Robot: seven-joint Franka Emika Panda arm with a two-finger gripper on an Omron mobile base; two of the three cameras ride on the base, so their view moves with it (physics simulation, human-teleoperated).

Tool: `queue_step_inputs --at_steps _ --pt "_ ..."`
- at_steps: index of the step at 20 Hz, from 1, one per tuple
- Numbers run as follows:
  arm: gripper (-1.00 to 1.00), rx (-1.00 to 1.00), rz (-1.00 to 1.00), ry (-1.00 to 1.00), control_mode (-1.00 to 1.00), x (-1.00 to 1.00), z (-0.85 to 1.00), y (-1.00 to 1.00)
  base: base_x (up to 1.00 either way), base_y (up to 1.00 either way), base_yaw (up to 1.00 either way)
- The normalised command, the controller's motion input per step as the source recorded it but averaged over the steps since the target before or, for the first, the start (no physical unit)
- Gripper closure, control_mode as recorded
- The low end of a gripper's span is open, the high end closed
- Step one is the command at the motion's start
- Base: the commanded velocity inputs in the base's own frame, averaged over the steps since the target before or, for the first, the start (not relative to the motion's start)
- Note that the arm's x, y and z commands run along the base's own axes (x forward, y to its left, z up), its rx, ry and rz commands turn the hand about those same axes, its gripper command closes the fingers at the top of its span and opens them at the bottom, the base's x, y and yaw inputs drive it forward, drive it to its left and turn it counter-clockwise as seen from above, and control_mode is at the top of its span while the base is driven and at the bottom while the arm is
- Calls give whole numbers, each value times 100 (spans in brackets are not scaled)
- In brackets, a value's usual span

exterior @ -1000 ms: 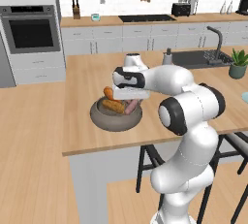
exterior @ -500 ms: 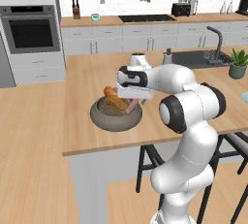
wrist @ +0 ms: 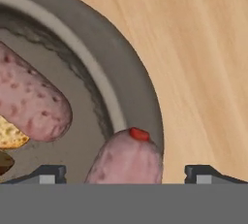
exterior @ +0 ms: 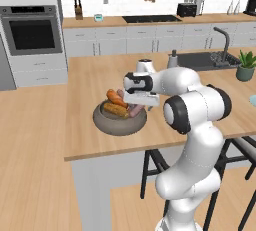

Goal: Place one bun and one sausage from the bowl on each plate.

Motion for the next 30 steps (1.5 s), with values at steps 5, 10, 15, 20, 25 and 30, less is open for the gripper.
queue_step_inputs --at_steps 5,10,15,20,25,30 --pt "100 0 -10 0 -100 0 -5 -4 0 0 0" --pt "100 0 -7 0 -100 -1 1 1 0 0 0" --pt "100 0 0 -3 -100 -5 8 21 0 0 0" --pt "100 1 0 -9 -100 -13 54 9 0 0 0" --pt "100 1 9 -9 -100 -78 31 -65 0 0 0" --pt "100 -2 42 -13 -100 -67 -1 -100 0 0 0"
